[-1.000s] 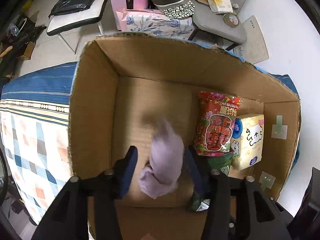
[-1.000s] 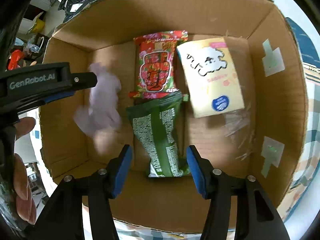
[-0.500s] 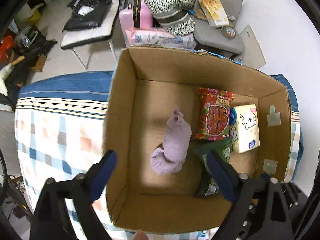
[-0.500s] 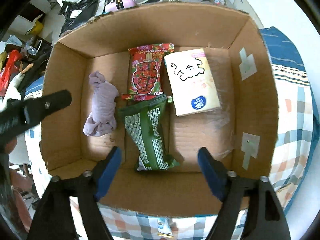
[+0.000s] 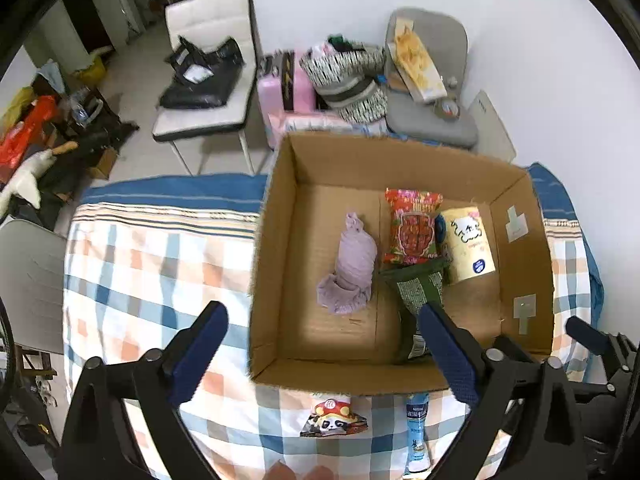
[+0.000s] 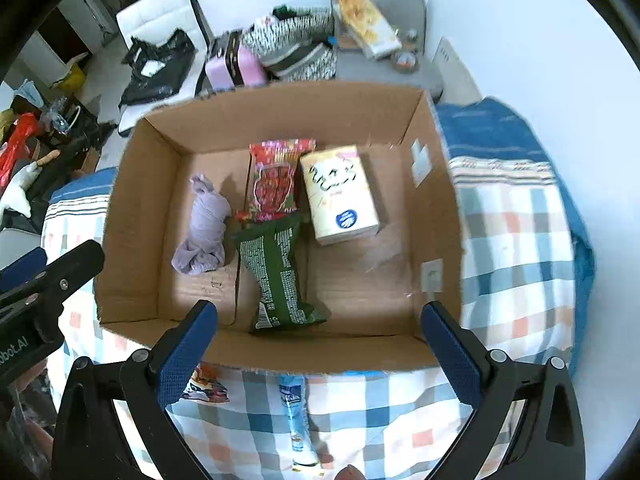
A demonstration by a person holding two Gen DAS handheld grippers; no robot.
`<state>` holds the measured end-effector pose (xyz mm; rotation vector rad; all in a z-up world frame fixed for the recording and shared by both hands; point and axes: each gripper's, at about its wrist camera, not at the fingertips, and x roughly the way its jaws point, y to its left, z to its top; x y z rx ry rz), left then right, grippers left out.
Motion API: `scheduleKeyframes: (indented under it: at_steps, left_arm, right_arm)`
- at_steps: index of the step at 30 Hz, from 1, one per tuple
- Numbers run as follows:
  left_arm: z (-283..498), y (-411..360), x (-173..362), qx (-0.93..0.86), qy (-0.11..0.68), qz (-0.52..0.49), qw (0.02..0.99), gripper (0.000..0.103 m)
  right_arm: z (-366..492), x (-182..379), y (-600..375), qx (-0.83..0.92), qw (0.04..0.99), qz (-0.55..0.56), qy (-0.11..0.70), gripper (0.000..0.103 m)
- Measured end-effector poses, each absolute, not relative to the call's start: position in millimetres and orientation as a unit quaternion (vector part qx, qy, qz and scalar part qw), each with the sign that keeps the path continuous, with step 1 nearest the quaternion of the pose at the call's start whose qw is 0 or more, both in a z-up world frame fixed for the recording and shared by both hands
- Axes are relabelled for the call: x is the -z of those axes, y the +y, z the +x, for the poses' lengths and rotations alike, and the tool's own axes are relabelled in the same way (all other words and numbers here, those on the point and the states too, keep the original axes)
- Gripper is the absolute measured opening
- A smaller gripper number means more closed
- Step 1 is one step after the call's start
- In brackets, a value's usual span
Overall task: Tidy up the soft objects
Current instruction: 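Move both tools back toward the remaining panda bag and drink tube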
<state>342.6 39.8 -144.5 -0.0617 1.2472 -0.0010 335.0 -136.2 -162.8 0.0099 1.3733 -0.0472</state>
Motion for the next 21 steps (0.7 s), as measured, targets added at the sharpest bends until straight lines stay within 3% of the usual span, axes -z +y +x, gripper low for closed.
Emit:
scheduleKeyframes:
  at_steps: [7, 12, 16, 21]
  left_arm:
    - [310.0, 43.7, 111.0, -0.008, 0.537, -0.033, 0.843, 0.103]
    - [289.6, 47.5, 115.0, 0.002, 0.549, -0.048, 0.835, 0.103]
    - [268.7, 51.9, 140.9, -0.008, 0.575, -0.04, 0.817, 0.103]
    - [245.5, 59.4, 195.0, -0.019, 0.632, -0.026, 0.774, 0.103]
  right_arm:
    - [305.9, 114.9, -139.4, 0.029, 0.81, -0.002, 0.586, 0.103]
    - [285.9, 107.6, -143.6, 0.024, 0.81, 0.013, 0.586, 0.103]
    - [263.4, 133.7, -143.5, 0.009, 0.784, 0.024, 0.62, 0.103]
    - [233.7, 206.4, -135.4, -0.012, 0.723, 0.031, 0.69, 0.103]
